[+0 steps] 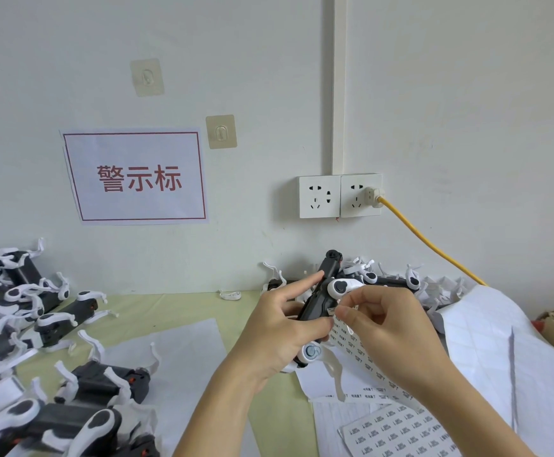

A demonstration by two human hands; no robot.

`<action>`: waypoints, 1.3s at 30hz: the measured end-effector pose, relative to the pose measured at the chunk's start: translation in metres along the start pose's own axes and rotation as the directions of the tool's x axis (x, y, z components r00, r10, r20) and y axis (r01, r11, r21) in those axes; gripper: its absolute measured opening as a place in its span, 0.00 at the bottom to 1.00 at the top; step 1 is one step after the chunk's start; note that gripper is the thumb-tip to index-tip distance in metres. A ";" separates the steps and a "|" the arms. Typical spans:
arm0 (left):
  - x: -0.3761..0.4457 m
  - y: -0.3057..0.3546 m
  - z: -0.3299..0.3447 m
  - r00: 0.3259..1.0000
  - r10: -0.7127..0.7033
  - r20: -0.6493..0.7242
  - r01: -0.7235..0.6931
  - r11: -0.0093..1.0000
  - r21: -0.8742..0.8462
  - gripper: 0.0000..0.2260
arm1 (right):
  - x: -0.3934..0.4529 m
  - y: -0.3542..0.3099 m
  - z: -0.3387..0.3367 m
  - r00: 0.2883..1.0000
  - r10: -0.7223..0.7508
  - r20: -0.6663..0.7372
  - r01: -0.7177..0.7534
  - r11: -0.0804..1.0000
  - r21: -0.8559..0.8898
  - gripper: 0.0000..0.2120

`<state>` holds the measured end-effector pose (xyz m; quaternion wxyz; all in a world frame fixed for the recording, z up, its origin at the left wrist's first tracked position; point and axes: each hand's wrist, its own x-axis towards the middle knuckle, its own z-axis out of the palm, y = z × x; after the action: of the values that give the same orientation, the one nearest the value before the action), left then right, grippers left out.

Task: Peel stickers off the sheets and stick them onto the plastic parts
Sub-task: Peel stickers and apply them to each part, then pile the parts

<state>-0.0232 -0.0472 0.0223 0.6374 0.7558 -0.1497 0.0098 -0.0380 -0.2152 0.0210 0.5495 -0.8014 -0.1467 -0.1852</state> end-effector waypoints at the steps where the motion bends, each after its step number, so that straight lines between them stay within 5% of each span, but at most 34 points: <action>1: 0.000 0.000 0.000 1.000 -0.002 0.005 0.002 1.000 0.000 0.29 | 0.000 0.001 0.000 1.000 -0.005 -0.007 0.005 1.000 -0.006 0.10; 24: 0.002 -0.002 -0.002 1.000 -0.026 0.006 0.026 0.999 -0.046 0.27 | 0.000 0.008 0.006 0.968 -0.230 -0.096 0.182 0.915 -0.359 0.13; 39: 0.002 -0.004 -0.006 1.000 -0.028 0.006 0.028 0.999 -0.024 0.28 | -0.001 0.009 0.004 0.979 -0.203 -0.032 0.182 0.929 -0.323 0.13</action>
<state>-0.0194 -0.0414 0.0200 0.6460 0.7502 -0.1411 -0.0030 -0.0350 -0.2145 0.0120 0.3968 -0.8547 -0.1749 -0.2854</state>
